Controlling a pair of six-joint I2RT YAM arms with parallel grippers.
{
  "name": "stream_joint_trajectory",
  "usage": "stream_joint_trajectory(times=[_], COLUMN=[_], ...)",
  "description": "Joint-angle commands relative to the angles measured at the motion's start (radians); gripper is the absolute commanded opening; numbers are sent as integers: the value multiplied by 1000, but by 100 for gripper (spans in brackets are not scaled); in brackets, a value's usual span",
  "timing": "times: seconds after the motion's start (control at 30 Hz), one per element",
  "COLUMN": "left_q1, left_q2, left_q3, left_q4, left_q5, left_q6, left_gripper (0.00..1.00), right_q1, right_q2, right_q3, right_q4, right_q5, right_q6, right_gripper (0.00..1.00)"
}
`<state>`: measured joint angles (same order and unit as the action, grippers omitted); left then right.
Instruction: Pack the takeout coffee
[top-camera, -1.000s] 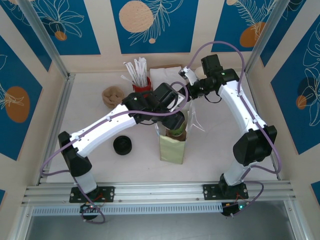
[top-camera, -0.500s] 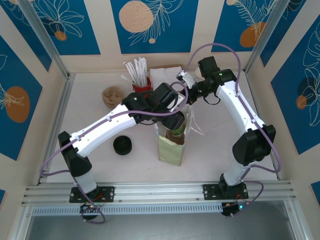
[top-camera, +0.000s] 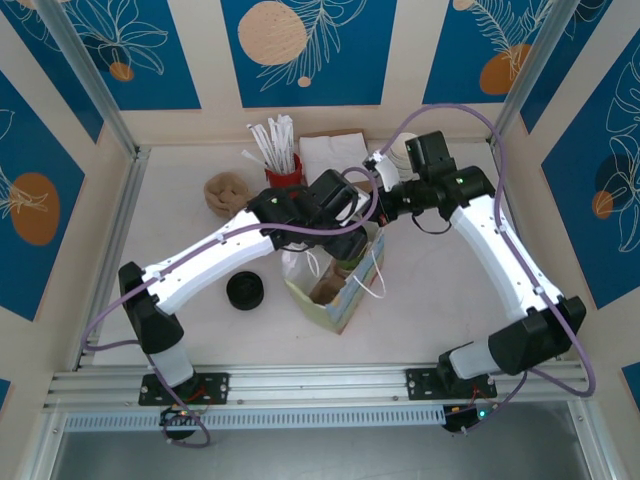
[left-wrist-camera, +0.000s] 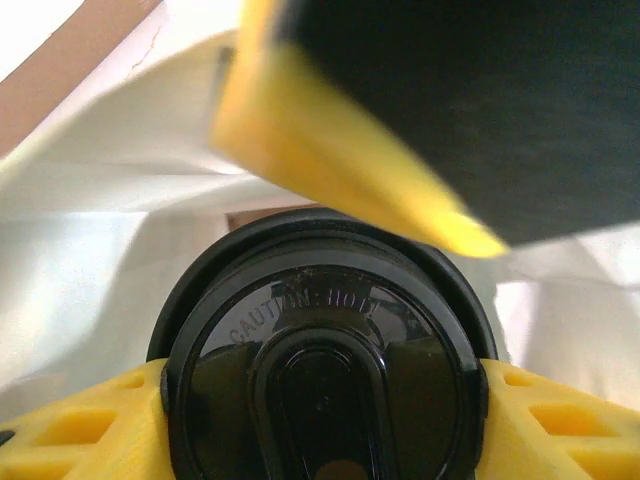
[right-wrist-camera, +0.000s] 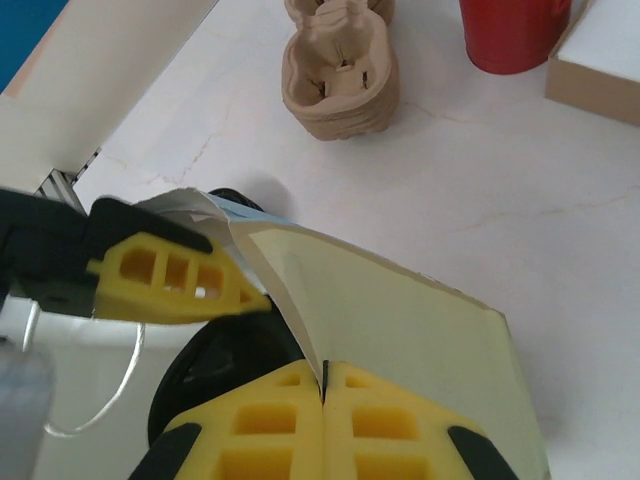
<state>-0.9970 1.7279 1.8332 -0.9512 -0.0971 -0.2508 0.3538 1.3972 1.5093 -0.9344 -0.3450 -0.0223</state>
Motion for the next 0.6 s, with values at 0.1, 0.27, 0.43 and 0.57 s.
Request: stream_joint_trajectory(times=[0.1,0.27,0.43,0.57], left_q1=[-18,-20,-24,-33], left_q2=[-44,-55,-50,-49], left_q3=[-50,-73,-80,-95], left_q4=[41,57,75,94], left_q5=[-37,-40,-60,-77], left_q6=[18,18,15,16], left_gripper=[63,63,63,63], right_q1=[4,4,1,1], right_q2=[-73,-102,-122,-133], right_q3=[-76,-142,-189,-218], right_q4=[98,166,239,284], right_q5=[17,-5,-26,-48], right_q6=[106,119,146,157], right_gripper=[0,0,0,0])
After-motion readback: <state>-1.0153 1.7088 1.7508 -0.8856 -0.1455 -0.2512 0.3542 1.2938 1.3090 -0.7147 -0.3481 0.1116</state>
